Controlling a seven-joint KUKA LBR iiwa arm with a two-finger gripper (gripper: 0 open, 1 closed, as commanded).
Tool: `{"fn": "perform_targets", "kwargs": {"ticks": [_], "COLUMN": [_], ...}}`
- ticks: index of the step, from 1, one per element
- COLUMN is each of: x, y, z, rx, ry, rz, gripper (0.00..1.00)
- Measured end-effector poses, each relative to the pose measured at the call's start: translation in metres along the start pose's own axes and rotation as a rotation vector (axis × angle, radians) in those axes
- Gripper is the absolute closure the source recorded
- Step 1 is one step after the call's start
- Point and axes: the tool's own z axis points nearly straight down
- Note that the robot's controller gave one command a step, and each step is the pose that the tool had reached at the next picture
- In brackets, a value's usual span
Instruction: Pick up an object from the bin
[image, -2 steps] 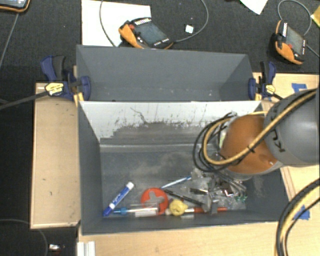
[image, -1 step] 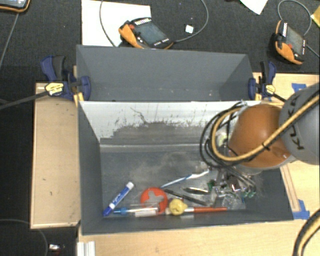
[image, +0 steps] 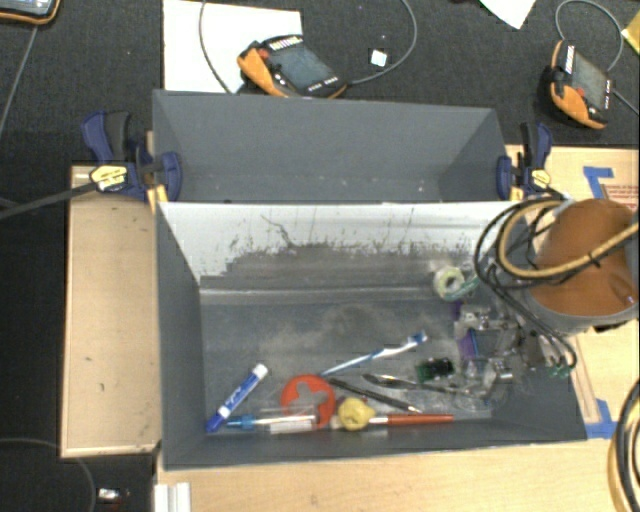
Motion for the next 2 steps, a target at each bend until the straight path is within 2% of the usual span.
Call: {"fn": "perform_targets", "kwargs": {"ticks": [1, 2], "x": [-0.051, -0.003], "y": [0.115, 0.024], "z": [0.032, 0.032], "rx": [-0.002, 0.001], "ry": [-0.022, -0.003], "rz": [-0.246, 0.080], "gripper": [0.00, 1.00]}}
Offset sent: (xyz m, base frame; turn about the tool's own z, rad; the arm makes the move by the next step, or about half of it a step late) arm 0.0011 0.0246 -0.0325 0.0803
